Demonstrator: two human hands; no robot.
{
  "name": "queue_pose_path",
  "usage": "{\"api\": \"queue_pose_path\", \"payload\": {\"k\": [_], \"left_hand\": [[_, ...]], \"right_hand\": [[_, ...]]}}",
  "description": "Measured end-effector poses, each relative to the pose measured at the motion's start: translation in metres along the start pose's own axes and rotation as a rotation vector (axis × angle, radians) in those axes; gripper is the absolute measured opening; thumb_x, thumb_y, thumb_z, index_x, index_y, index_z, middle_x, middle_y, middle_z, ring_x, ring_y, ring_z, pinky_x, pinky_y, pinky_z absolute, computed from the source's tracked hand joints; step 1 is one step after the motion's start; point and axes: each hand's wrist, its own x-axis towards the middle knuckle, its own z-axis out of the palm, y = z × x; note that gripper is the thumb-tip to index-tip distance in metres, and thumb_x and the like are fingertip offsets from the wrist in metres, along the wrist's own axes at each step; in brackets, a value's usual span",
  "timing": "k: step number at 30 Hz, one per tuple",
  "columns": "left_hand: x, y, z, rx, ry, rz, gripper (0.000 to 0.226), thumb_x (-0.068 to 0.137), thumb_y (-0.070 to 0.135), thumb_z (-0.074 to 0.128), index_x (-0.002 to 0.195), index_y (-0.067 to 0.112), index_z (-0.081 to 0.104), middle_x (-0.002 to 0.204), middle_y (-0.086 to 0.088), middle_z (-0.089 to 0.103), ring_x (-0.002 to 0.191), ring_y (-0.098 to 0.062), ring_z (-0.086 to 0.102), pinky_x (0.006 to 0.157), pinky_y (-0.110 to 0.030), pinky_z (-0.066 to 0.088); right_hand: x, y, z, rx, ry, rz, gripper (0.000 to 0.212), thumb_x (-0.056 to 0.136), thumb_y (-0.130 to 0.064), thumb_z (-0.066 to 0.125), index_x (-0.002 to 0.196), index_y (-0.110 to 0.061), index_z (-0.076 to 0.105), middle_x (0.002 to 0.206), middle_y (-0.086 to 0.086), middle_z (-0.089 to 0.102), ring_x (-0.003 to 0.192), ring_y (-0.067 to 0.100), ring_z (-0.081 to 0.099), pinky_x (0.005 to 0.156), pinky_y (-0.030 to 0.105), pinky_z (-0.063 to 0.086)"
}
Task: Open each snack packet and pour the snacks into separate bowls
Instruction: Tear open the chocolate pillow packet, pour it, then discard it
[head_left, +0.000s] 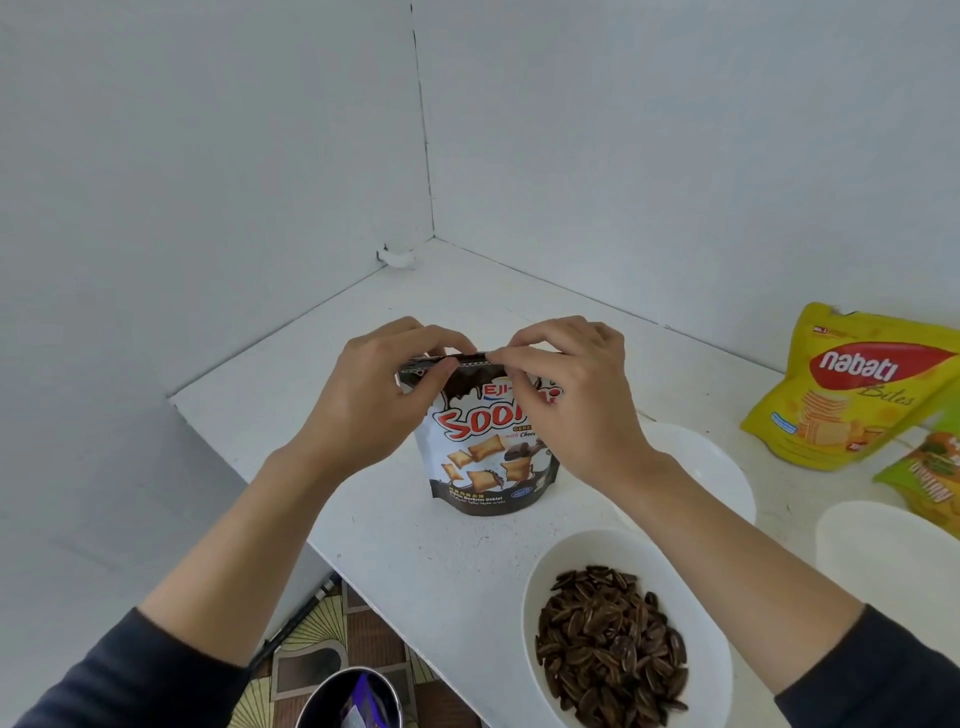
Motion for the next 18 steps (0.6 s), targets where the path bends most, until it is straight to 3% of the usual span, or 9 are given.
{"api": "queue_pose_path", "payload": {"k": [4,9,18], "left_hand": [[0.001,-0.003,-0.001,-0.011,0.0,-0.004,0.022,0.096,0.012,0.066,0.11,0.025,0.075,0.097,0.005,0.069,0.093,-0.01,0.064,0.08,-0.03,0.056],[0.0,-0.006,-0.001,-0.028,0.007,-0.003,0.023,0.094,0.009,0.068,0.109,0.024,0.076,0.097,0.005,0.071,0.093,-0.013,0.065,0.082,-0.037,0.057],[-0.004,-0.009,-0.003,-0.164,0.04,-0.081,0.019,0.089,0.01,0.075,0.097,0.027,0.077,0.094,0.013,0.076,0.093,-0.01,0.071,0.083,-0.021,0.056]], "right_hand": [[0.002,-0.002,0.0,-0.001,-0.008,-0.013,0.02,0.086,-0.009,0.071,0.098,-0.022,0.079,0.097,-0.003,0.069,0.093,0.023,0.064,0.092,0.054,0.043],[0.01,-0.008,-0.003,0.068,-0.072,0.014,0.014,0.086,-0.01,0.072,0.094,-0.021,0.078,0.092,-0.006,0.069,0.089,0.015,0.063,0.09,0.044,0.044],[0.021,-0.025,0.007,0.145,-0.157,0.026,0.01,0.086,-0.015,0.068,0.088,-0.022,0.075,0.089,-0.011,0.069,0.087,0.013,0.062,0.087,0.039,0.042]]}}
